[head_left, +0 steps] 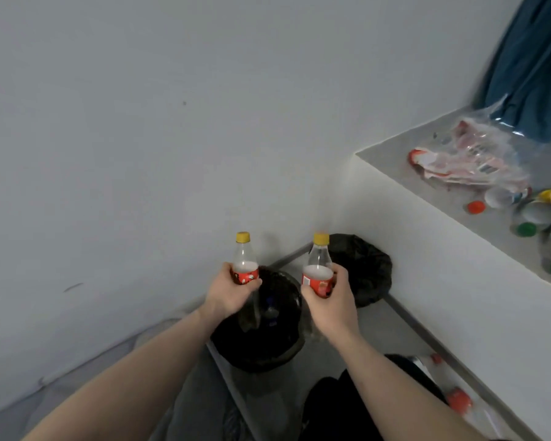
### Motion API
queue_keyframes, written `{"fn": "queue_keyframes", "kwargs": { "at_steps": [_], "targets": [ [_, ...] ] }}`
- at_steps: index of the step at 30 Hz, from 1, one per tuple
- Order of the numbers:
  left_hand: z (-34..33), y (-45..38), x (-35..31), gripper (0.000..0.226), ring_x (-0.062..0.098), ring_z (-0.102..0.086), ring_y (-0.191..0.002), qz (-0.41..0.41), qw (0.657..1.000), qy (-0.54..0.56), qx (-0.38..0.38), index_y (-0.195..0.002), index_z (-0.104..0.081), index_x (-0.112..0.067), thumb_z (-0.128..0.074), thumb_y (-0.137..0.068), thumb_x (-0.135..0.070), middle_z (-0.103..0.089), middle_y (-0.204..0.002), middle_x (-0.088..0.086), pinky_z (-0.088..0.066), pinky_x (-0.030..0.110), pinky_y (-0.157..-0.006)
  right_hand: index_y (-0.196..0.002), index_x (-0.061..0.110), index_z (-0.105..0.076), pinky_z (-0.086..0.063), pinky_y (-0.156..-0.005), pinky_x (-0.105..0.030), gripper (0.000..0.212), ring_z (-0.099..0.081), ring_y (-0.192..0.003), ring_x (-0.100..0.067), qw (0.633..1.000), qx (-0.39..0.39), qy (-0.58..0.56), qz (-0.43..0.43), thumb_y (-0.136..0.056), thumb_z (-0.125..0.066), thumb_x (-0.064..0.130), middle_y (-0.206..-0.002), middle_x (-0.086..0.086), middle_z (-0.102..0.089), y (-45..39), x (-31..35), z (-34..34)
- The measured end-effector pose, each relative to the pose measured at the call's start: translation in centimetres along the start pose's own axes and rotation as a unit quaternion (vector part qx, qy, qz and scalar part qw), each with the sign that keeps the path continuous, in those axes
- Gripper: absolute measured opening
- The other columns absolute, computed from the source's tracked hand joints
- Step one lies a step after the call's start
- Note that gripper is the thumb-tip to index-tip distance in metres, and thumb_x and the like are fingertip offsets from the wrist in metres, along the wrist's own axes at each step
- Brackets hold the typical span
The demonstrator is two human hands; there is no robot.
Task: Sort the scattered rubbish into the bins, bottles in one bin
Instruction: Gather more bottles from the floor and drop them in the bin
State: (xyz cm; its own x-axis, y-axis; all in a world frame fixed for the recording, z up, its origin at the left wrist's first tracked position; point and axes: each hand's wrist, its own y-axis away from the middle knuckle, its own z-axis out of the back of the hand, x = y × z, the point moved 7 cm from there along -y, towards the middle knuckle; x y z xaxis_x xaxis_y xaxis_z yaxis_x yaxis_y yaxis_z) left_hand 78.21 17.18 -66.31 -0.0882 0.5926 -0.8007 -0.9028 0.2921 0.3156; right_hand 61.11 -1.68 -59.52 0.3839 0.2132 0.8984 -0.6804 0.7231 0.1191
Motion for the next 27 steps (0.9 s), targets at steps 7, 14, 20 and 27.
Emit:
{"fn": "queue_keyframes", "kwargs": {
  "at_steps": [7, 14, 20, 27],
  "targets": [
    [-2.2, -1.7, 3.4, 0.062, 0.027, -0.063, -0.104, 0.019, 0.987, -0.157, 0.026, -0.117, -0.049, -0.026, -0.081, -0.064, -0.035, -0.065, -0.107, 0.000, -0.050, 0.033, -0.086, -0.114, 0.039, -0.047, -0.046, -0.072, -0.025, 0.051, -0.063, -0.089, -0.002, 0.998, 0.048, 0.018, -0.041, -0.076, -0.080, 0.037, -0.100, 0.015, -0.065, -1.6, -2.5, -1.5],
    [-3.5, -3.5, 6.0, 0.070, 0.031, -0.061, -0.111, 0.104, 0.977, -0.184, -0.005, -0.114, -0.049, -0.021, -0.076, -0.055, -0.045, -0.061, -0.119, 0.006, -0.053, 0.041, -0.093, -0.107, 0.026, -0.047, -0.044, -0.069, -0.023, 0.052, -0.061, -0.084, -0.002, 0.997, 0.036, 0.034, -0.057, -0.072, -0.084, 0.037, -0.097, 0.012, -0.062, -3.2, -4.2, -2.6],
    [-4.5, -4.0, 7.6, 0.061, 0.030, -0.066, -0.103, 0.169, 0.972, -0.162, -0.034, -0.109, -0.051, -0.024, -0.084, -0.059, -0.037, -0.065, -0.100, 0.001, -0.056, 0.040, -0.089, -0.111, 0.029, -0.044, -0.048, -0.078, -0.030, 0.053, -0.062, -0.087, -0.006, 0.996, 0.043, 0.022, -0.069, -0.074, -0.082, 0.035, -0.097, 0.013, -0.062, -4.0, -5.1, -2.7],
    [-4.8, -4.4, 8.9, 0.048, 0.030, -0.063, -0.104, 0.183, 0.965, -0.164, -0.093, -0.109, -0.053, -0.027, -0.080, -0.070, -0.035, -0.064, -0.112, 0.003, -0.051, 0.039, -0.082, -0.111, 0.032, -0.044, -0.047, -0.072, -0.026, 0.052, -0.061, -0.088, -0.003, 0.995, 0.058, 0.014, -0.078, -0.075, -0.081, 0.035, -0.100, 0.014, -0.061, -4.3, -5.8, -2.1]
  ]
}}
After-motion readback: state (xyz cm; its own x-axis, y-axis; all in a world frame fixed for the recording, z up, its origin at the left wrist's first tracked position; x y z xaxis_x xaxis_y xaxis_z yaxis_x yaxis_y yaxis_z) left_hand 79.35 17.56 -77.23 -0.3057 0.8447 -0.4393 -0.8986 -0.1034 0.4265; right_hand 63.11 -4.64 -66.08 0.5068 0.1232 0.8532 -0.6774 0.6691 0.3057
